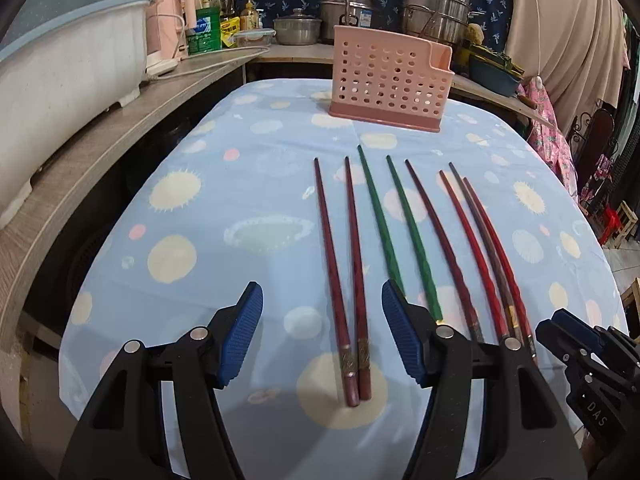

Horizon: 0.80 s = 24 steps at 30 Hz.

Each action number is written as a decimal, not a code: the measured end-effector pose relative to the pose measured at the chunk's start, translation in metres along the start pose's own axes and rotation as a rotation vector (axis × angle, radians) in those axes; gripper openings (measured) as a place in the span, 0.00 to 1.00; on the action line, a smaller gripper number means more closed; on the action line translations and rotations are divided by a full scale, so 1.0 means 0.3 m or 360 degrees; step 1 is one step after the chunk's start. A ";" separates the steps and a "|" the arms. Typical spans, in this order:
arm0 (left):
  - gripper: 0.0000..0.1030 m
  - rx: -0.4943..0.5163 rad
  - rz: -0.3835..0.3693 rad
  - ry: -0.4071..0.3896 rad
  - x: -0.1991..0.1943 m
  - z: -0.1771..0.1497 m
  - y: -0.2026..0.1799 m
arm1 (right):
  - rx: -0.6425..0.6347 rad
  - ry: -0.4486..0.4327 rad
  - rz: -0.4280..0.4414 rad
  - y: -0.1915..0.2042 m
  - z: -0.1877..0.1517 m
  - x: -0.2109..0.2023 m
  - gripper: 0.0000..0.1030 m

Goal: Organize utensils
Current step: 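Move both open tools back over the remaining chopsticks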

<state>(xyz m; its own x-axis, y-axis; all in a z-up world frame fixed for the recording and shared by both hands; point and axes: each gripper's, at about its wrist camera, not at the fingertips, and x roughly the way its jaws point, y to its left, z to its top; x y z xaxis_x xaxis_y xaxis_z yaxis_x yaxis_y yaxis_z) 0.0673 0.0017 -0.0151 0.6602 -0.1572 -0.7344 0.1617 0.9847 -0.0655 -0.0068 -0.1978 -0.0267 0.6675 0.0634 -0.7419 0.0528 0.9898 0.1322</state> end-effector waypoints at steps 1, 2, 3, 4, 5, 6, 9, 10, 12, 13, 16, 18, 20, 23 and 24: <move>0.57 -0.0013 -0.0006 0.0008 0.000 -0.010 0.009 | 0.0001 0.0008 0.0001 0.001 -0.008 0.002 0.26; 0.57 -0.0024 -0.0013 0.0013 0.000 -0.017 0.018 | 0.0002 0.0014 0.0004 0.001 -0.014 0.002 0.26; 0.57 -0.0031 -0.0011 0.0015 -0.001 -0.026 0.022 | -0.0001 0.0018 -0.0001 0.003 -0.022 0.003 0.26; 0.57 -0.0036 -0.0016 0.0019 -0.002 -0.032 0.028 | -0.0005 0.0019 -0.0004 0.005 -0.029 0.002 0.26; 0.57 -0.0040 -0.0019 0.0025 -0.003 -0.040 0.031 | -0.0011 0.0022 -0.0006 0.008 -0.034 0.001 0.26; 0.57 -0.0041 -0.0022 0.0028 -0.004 -0.045 0.033 | -0.0015 0.0024 -0.0009 0.010 -0.038 0.001 0.26; 0.57 -0.0033 -0.0025 0.0042 -0.002 -0.064 0.036 | -0.0023 0.0036 -0.0013 0.014 -0.050 0.006 0.26; 0.57 -0.0029 -0.0027 0.0049 0.001 -0.071 0.036 | -0.0025 0.0037 -0.0019 0.014 -0.052 0.007 0.26; 0.57 -0.0025 -0.0021 0.0062 0.004 -0.083 0.036 | -0.0035 0.0031 -0.0032 0.016 -0.055 0.007 0.25; 0.57 -0.0025 -0.0020 0.0070 0.007 -0.088 0.036 | -0.0036 0.0030 -0.0034 0.015 -0.054 0.007 0.25; 0.57 -0.0029 -0.0015 0.0086 0.015 -0.097 0.039 | -0.0044 0.0023 -0.0041 0.016 -0.057 0.008 0.25; 0.57 -0.0032 -0.0005 0.0088 0.018 -0.100 0.041 | -0.0048 0.0019 -0.0045 0.018 -0.058 0.009 0.25; 0.57 -0.0036 0.0004 0.0097 0.026 -0.103 0.044 | -0.0046 0.0016 -0.0044 0.019 -0.059 0.009 0.25; 0.57 -0.0030 0.0003 0.0094 0.030 -0.104 0.042 | -0.0048 0.0016 -0.0046 0.019 -0.059 0.009 0.25; 0.57 -0.0024 0.0002 0.0095 0.032 -0.104 0.039 | -0.0048 0.0016 -0.0046 0.018 -0.059 0.009 0.25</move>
<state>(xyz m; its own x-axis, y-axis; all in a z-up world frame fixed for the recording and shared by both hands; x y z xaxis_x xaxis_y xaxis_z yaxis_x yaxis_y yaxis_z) 0.0528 0.0139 -0.0439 0.6156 -0.1515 -0.7734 0.1496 0.9860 -0.0741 -0.0179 -0.1899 -0.0396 0.6586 0.0359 -0.7516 0.0496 0.9946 0.0910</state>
